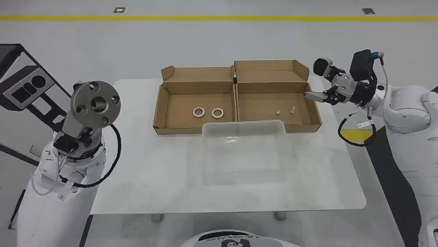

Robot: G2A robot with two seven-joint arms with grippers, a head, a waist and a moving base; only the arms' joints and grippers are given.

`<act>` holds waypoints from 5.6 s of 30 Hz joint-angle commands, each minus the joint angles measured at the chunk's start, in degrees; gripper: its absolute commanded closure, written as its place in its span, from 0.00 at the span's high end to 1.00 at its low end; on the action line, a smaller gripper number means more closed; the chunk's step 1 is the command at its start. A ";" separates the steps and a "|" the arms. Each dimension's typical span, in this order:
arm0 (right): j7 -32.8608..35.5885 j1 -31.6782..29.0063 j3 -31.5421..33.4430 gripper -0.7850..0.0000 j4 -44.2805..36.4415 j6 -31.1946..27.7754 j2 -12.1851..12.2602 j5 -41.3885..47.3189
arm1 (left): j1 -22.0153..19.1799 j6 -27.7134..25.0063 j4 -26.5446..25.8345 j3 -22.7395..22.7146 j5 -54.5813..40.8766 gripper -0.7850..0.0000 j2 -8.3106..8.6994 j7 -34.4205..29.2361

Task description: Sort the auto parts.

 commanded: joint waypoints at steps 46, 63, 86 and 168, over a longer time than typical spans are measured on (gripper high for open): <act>0.00 0.00 0.00 1.00 0.00 0.00 0.00 0.00 | -21.48 14.40 20.09 16.05 54.55 0.00 -3.57 3.08; 0.00 0.00 0.00 1.00 0.00 0.00 0.00 0.00 | -28.71 25.74 30.89 24.17 84.67 0.00 -4.72 2.88; 0.00 0.00 0.00 1.00 0.00 0.00 0.00 0.00 | -38.38 24.94 46.30 34.20 103.61 0.00 -6.64 -1.79; 0.00 0.00 0.00 1.00 0.00 0.00 0.00 0.00 | -44.22 0.20 55.48 32.43 68.15 1.00 -8.18 -12.25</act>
